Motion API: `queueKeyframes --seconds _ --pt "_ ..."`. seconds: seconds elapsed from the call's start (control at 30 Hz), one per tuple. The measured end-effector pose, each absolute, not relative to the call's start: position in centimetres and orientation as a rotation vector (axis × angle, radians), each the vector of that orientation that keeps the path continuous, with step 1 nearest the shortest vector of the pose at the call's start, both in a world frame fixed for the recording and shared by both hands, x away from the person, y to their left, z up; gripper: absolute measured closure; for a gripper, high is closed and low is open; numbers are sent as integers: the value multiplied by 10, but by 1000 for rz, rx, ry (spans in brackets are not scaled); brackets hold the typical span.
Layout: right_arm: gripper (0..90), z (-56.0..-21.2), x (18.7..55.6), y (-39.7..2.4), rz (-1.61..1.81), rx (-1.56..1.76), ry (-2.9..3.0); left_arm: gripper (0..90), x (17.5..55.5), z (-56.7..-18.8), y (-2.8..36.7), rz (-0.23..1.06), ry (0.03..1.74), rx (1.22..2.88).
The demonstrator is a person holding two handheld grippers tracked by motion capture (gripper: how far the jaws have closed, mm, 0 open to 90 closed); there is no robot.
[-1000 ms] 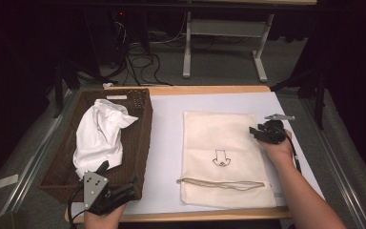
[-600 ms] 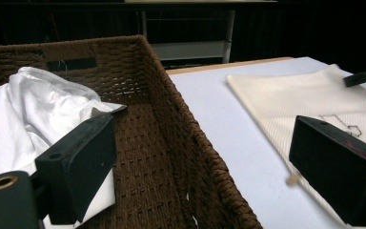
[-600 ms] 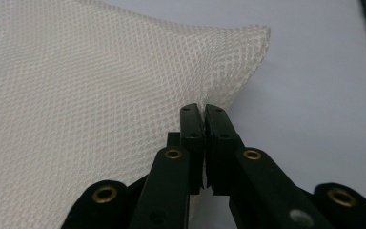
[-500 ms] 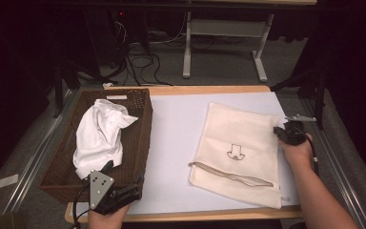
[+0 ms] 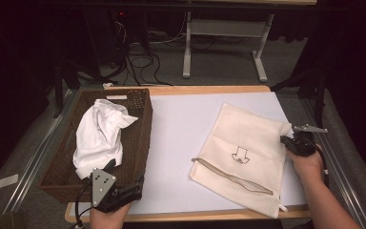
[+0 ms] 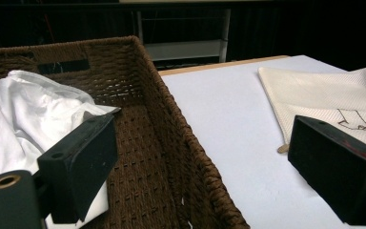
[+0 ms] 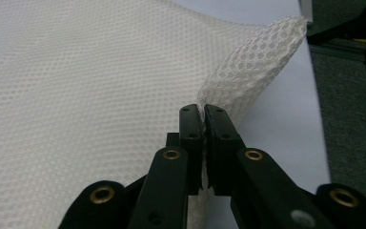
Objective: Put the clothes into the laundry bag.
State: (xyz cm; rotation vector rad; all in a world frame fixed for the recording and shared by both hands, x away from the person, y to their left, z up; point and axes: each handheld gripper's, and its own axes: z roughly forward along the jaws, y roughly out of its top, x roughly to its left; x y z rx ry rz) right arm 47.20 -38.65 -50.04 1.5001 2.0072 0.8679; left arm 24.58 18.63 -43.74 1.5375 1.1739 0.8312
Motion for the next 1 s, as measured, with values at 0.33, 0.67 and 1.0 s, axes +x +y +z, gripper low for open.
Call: queueKeyframes --seconds 0.33,0.67,1.0 --pt "425 -474 444 -388 950 1424 1966 101 249 -439 191 839 1183 1547" --pt "65 -449 373 -352 1153 1255 1973 22 253 -434 184 868 1194 1599" --pt "5 -456 372 -325 1098 1191 1999 6 252 -411 196 940 1208 1559"
